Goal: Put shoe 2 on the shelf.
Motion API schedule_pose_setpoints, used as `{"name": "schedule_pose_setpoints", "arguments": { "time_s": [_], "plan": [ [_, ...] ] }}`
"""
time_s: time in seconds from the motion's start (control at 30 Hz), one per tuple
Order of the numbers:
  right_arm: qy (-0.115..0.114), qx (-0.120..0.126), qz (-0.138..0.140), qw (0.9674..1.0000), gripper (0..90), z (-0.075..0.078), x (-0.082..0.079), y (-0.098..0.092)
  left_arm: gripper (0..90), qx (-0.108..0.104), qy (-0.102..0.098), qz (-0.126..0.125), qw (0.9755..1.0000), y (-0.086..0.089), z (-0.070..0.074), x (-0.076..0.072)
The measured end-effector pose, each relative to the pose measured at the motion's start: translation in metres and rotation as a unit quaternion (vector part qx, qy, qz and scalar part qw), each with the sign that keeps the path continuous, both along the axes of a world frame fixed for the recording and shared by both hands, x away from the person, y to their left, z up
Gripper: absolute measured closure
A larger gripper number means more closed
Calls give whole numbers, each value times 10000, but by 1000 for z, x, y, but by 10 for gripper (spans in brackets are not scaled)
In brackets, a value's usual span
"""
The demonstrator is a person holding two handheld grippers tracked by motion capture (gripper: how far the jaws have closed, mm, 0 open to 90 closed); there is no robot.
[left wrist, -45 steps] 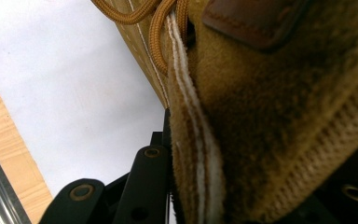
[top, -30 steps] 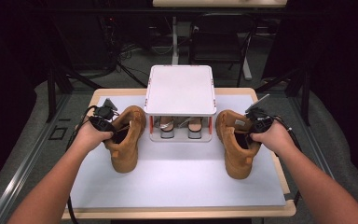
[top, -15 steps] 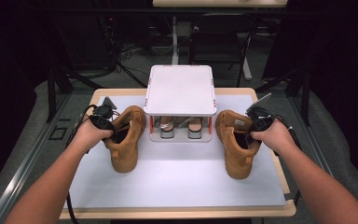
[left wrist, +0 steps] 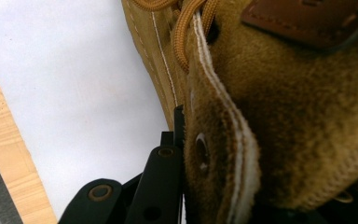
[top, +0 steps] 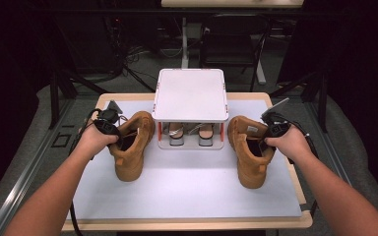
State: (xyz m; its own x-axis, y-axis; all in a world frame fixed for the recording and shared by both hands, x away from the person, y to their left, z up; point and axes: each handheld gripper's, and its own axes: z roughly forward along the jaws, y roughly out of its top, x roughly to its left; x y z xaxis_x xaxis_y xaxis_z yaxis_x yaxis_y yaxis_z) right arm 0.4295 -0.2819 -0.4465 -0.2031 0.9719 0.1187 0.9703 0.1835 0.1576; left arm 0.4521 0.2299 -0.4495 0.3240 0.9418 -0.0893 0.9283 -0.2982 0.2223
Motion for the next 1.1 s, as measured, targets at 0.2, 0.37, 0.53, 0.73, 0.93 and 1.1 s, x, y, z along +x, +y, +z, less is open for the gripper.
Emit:
{"name": "schedule_pose_setpoints", "arguments": {
  "time_s": [0.2,0.37,0.53,0.73,0.93,1.1],
  "plan": [
    [-21,112,-136,9998,864,2,0,0,860,-119,35,135,9998,1,2,2],
    [45,207,-202,9996,865,3,1,-2,861,-137,41,195,9997,-1,7,4],
    [-57,246,-365,9990,865,5,0,-2,861,-177,54,232,9996,-1,10,4],
    [-43,157,-377,9992,865,13,0,-5,861,-122,21,251,9996,-1,17,3],
    [-111,176,-450,9988,865,25,-3,-6,860,-153,-2,299,9994,3,28,1],
    [-142,103,-382,9991,864,35,-4,-5,859,-167,-32,309,9994,4,37,-1]
  ]
}}
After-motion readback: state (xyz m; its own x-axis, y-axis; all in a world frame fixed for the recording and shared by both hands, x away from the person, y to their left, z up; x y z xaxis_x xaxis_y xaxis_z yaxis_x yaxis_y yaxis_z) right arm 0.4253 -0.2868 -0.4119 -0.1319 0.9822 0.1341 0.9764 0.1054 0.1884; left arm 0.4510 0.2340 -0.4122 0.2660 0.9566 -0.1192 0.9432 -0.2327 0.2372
